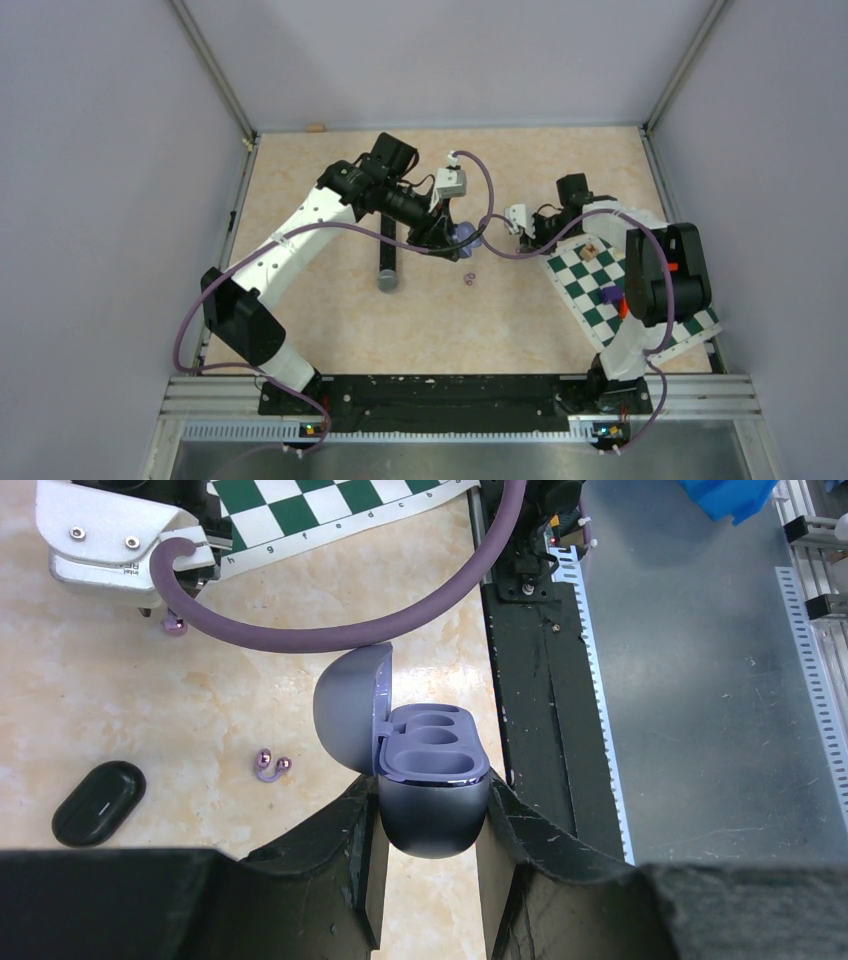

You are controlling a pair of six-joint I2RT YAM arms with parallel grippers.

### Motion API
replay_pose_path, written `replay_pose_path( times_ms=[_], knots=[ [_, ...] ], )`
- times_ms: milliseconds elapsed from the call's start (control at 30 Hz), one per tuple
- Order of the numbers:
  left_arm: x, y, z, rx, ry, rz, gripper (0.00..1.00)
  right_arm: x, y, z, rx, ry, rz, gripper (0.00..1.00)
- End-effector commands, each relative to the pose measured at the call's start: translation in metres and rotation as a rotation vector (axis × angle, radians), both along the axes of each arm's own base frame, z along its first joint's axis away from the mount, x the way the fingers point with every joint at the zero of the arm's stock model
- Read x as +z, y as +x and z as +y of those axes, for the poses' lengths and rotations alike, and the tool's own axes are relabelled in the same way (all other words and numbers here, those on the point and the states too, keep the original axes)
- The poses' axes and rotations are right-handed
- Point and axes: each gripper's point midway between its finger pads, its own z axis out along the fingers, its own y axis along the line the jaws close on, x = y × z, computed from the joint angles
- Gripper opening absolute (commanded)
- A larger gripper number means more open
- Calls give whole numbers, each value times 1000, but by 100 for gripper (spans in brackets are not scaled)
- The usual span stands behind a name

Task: Insert the wireless bluetooth earbuds into the charging case
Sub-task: Pick up the left earbud from the corner of the board.

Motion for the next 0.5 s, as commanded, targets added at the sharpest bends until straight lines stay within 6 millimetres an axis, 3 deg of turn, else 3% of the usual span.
replay_pose_path(
  times_ms=[0,267,467],
  knots=[
    [14,-1,-3,-19,-53,-47,0,11,4,11,52,13,-30,28],
    [12,0,-2,-17,-51,-47,0,13,0,14,70,23,-13,7],
    [12,0,-2,-17,-50,-46,0,44,1,21,35,90,-31,0]
  ],
)
